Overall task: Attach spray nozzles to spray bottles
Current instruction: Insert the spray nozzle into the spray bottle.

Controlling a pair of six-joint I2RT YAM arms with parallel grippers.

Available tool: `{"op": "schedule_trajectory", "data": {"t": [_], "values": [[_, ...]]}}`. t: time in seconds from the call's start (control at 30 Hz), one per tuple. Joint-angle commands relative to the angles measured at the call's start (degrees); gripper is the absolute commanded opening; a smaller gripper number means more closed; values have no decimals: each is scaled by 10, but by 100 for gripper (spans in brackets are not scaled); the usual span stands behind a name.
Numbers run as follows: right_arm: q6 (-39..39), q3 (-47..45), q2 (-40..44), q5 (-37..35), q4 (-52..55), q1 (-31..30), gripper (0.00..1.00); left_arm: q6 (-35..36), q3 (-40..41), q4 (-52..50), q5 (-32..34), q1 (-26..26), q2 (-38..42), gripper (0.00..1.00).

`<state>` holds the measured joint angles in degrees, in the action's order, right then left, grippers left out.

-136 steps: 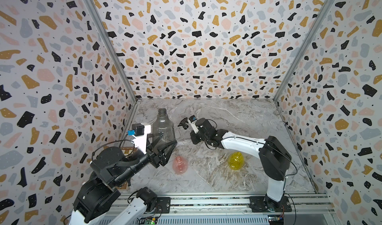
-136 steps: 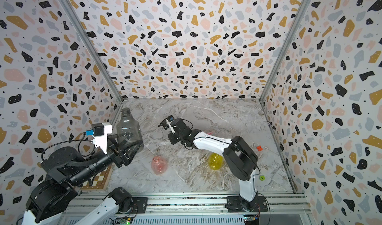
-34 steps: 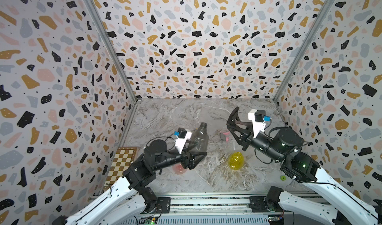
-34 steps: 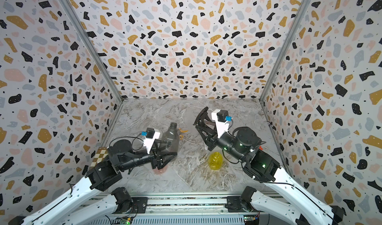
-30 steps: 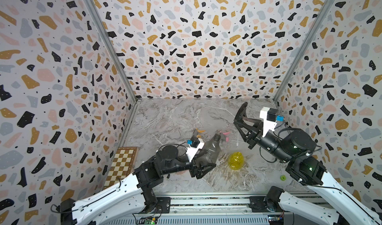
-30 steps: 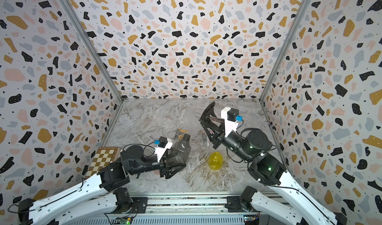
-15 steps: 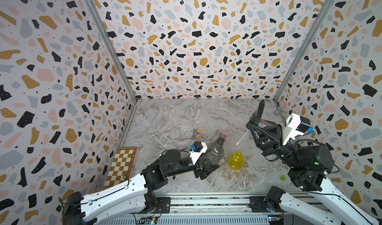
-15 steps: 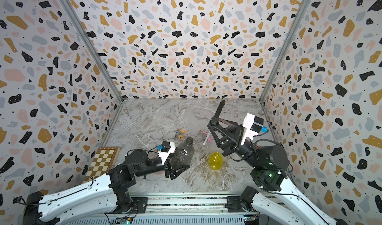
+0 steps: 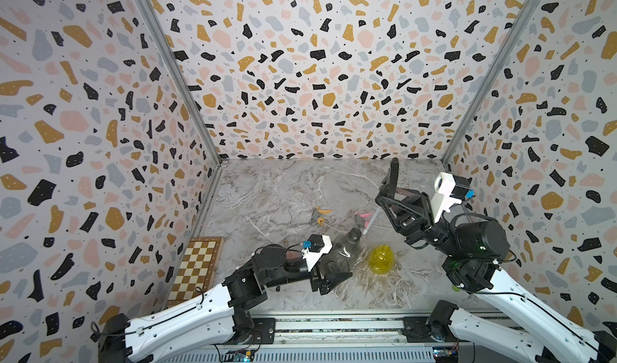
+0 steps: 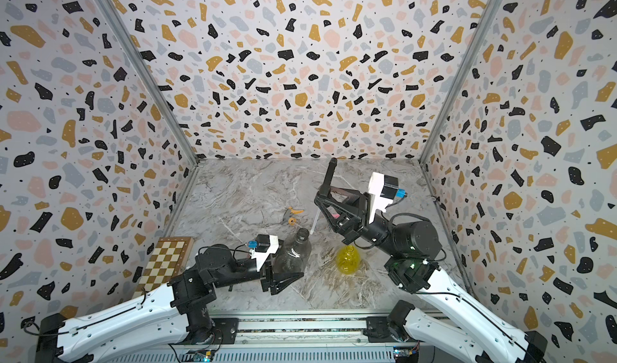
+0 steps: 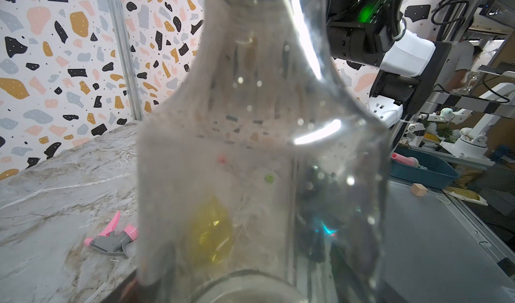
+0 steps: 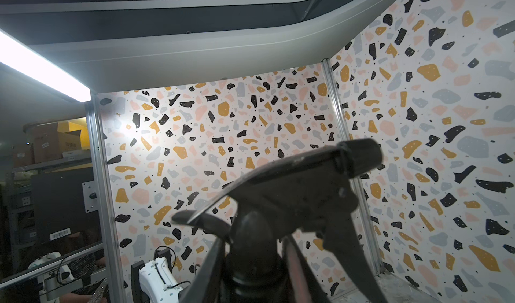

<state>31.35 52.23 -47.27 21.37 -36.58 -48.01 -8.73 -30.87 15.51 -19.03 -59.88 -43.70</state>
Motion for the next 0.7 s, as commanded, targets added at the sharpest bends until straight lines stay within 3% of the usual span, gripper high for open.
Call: {"op": "schedule_trajectory", "data": {"t": [0.0,0.67], "values": [[14,23,0,16,-38,-5,14,12,2,30,-7,-4,9,0],[6,20,-22,22,-31,-37,13,9,-11,41,1,-10,26,0]]}}
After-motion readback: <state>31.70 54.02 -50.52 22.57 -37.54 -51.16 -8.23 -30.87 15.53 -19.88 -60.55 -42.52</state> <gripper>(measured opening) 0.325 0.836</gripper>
